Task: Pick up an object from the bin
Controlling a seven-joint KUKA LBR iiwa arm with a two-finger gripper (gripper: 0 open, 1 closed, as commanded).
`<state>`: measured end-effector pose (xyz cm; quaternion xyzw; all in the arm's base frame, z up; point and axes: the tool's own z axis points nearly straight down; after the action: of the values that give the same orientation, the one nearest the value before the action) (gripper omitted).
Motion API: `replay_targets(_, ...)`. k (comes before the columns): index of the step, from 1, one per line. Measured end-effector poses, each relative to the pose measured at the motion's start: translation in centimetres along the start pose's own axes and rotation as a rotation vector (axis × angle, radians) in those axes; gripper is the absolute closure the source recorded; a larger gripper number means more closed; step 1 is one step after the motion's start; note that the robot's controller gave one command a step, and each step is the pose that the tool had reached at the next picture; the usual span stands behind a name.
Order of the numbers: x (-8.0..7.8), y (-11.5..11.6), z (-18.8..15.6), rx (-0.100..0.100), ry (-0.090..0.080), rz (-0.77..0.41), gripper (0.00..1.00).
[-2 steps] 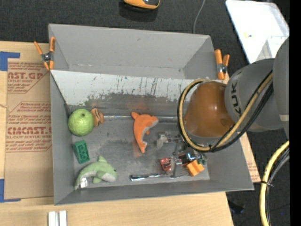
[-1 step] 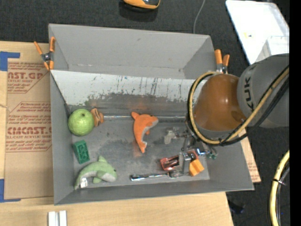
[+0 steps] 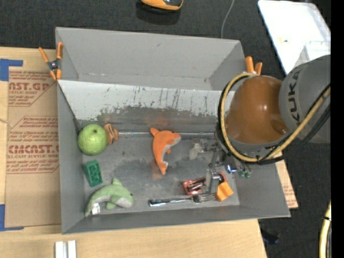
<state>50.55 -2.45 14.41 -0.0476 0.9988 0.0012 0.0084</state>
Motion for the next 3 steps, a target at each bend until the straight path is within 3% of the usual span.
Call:
replay_targets(1,0.48,-0.24,6.79,0.000,0.004,0.010,0.00)
replay_targets(2,1.21,0.54,6.92,0.002,-0.010,-0.034,1.00)
replay_targets(3,1.21,0.55,6.93,0.002,-0.010,-0.033,1.00)
